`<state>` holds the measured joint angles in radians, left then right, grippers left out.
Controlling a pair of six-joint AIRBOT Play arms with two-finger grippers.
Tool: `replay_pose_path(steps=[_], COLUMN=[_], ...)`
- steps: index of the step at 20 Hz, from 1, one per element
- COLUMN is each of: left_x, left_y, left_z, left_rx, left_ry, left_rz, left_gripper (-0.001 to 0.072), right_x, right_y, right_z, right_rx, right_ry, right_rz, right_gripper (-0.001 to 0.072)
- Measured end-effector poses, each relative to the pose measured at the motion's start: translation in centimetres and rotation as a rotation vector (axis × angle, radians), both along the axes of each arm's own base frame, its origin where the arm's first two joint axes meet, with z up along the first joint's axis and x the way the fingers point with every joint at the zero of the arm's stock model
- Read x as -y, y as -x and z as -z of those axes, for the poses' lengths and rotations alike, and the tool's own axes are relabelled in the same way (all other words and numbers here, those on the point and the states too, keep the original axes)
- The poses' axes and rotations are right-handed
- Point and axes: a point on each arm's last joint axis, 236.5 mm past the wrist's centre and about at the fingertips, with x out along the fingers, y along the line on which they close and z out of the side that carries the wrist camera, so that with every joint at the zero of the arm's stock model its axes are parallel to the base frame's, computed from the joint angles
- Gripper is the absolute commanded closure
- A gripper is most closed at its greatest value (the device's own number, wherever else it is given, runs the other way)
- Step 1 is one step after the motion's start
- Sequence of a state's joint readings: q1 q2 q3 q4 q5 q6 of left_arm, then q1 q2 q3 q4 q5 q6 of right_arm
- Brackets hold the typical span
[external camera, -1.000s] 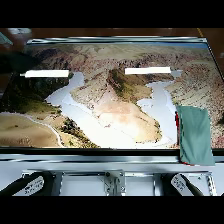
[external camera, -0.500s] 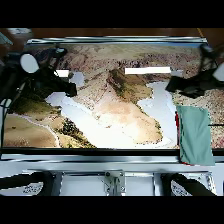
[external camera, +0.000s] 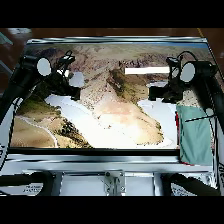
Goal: Fold the shirts.
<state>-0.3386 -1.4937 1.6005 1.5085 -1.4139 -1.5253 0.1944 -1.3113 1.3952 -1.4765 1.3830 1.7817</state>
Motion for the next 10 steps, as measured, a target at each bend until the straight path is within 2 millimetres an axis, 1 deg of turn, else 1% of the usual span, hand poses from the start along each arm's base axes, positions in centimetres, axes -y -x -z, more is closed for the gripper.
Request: replay_pose_path(steps=[10], left_x=[-0.03], left_y=[0.02], left_z=[0.1], left_rx=[-0.007], left_ry=[0.004], left_rz=[-0.033], left_gripper=[0.0004], right_x=[-0.27], right_y=[0.15], right_z=[0.2], right_rx=[-0.01], right_ry=[-0.001], right_rz=[-0.002], right_gripper=[0.0019])
